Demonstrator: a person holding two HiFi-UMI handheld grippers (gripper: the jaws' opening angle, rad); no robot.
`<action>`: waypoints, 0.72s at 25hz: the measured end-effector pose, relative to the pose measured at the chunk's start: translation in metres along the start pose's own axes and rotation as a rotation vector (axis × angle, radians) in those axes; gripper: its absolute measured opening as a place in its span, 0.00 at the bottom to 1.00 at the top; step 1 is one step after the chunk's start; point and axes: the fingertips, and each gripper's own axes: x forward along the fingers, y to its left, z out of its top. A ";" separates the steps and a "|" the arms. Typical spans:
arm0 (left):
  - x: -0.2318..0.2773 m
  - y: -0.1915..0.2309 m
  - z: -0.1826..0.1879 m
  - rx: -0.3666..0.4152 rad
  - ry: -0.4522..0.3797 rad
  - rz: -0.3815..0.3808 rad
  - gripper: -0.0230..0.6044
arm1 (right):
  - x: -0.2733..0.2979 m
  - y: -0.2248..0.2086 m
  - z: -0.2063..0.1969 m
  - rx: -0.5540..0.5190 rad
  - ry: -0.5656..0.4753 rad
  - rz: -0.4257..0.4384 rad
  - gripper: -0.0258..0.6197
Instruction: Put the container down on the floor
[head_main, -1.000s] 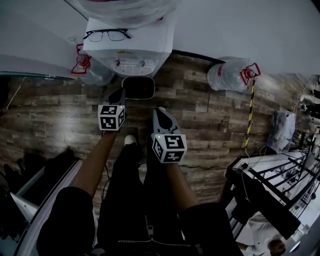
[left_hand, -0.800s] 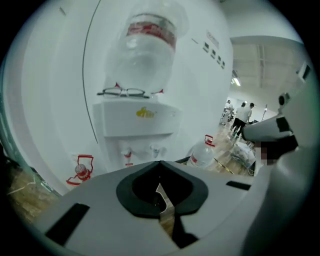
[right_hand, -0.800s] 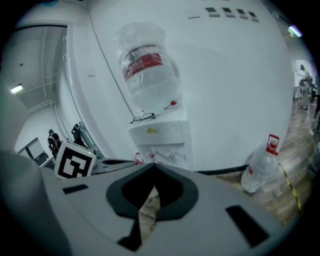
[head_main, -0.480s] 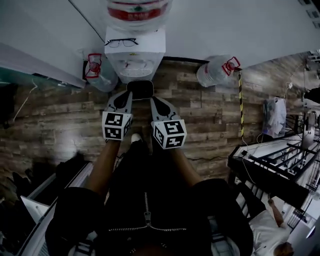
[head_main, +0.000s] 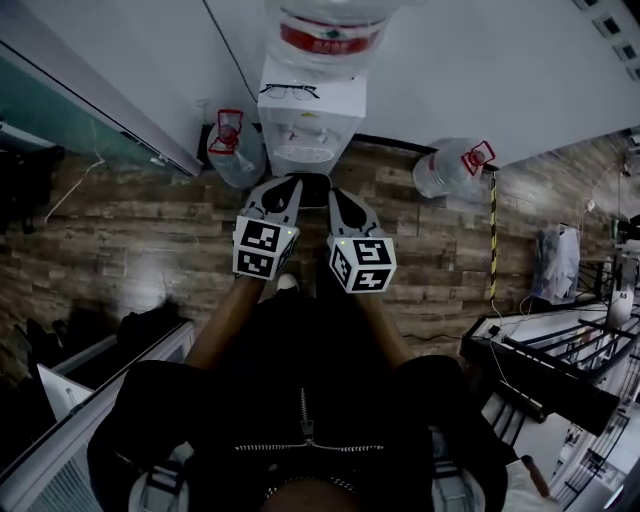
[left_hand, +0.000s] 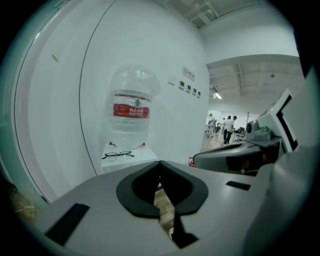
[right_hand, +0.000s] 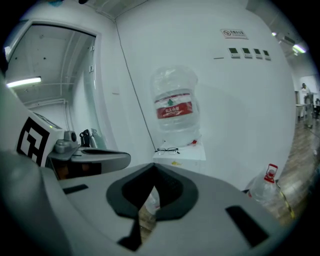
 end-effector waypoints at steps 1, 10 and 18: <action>-0.003 -0.001 0.001 -0.001 -0.005 -0.004 0.06 | -0.002 0.002 0.000 -0.001 -0.001 0.000 0.05; -0.024 -0.019 -0.006 -0.004 -0.015 0.002 0.06 | -0.016 0.020 -0.008 0.009 -0.011 0.046 0.05; -0.034 -0.027 -0.014 -0.002 -0.012 -0.006 0.06 | -0.027 0.027 -0.017 0.023 -0.022 0.044 0.05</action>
